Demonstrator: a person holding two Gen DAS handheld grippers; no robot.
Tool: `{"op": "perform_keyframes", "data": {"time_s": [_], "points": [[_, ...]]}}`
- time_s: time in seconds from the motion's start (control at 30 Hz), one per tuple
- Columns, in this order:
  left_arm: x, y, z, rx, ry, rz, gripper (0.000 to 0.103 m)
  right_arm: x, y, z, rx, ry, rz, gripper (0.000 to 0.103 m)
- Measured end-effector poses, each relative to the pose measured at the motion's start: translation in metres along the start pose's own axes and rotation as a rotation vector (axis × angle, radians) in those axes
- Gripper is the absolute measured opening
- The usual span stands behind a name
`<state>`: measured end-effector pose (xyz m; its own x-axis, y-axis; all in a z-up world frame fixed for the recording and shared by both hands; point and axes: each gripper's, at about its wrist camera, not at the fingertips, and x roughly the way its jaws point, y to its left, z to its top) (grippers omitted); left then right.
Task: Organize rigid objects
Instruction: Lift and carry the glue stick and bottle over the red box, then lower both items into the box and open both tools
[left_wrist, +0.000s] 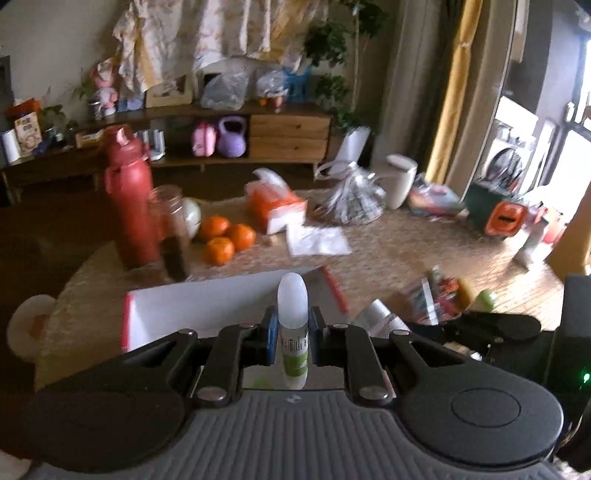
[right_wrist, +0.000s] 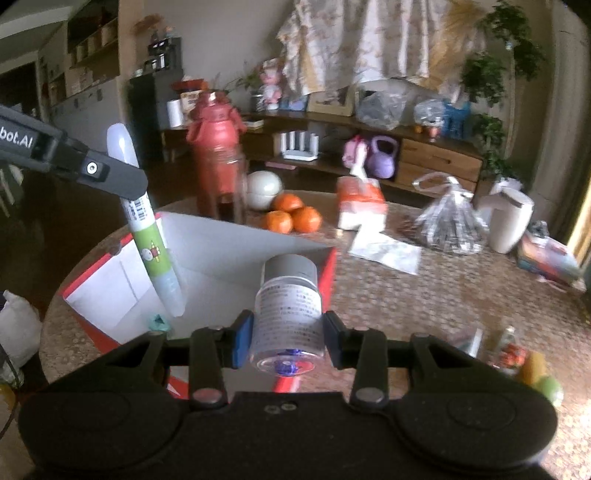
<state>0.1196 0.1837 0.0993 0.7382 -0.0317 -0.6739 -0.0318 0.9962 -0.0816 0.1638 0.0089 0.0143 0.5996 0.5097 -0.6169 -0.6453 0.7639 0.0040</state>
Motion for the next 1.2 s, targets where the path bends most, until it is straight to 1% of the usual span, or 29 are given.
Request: {"op": "perform_keyframes", "data": {"time_s": [0.2,0.33,0.57,0.63,0.73,1.0,1.2], "points": [[0.027,0.025,-0.013,0.013,0.093,0.058,0.017,0.040,0.020,0.001,-0.020,0.067,0.026,0.040],[0.046,0.035,-0.022,0.018,0.148,0.076,0.017,0.064,0.032,-0.003,-0.052,0.106,0.013,0.040],[0.083,0.045,-0.033,0.024,0.228,0.094,0.017,0.091,0.043,-0.007,-0.078,0.168,0.009,0.040],[0.092,0.047,-0.033,0.025,0.245,0.095,0.017,0.097,0.045,-0.008,-0.081,0.185,0.007,0.040],[0.105,0.048,-0.033,0.028,0.264,0.096,0.017,0.101,0.048,-0.007,-0.106,0.190,-0.011,0.040],[0.133,0.049,-0.027,0.033,0.277,0.092,0.017,0.110,0.058,-0.005,-0.161,0.213,-0.010,0.040],[0.167,0.059,-0.024,0.001,0.311,0.106,0.017,0.122,0.062,-0.006,-0.176,0.264,-0.014,0.040]]}}
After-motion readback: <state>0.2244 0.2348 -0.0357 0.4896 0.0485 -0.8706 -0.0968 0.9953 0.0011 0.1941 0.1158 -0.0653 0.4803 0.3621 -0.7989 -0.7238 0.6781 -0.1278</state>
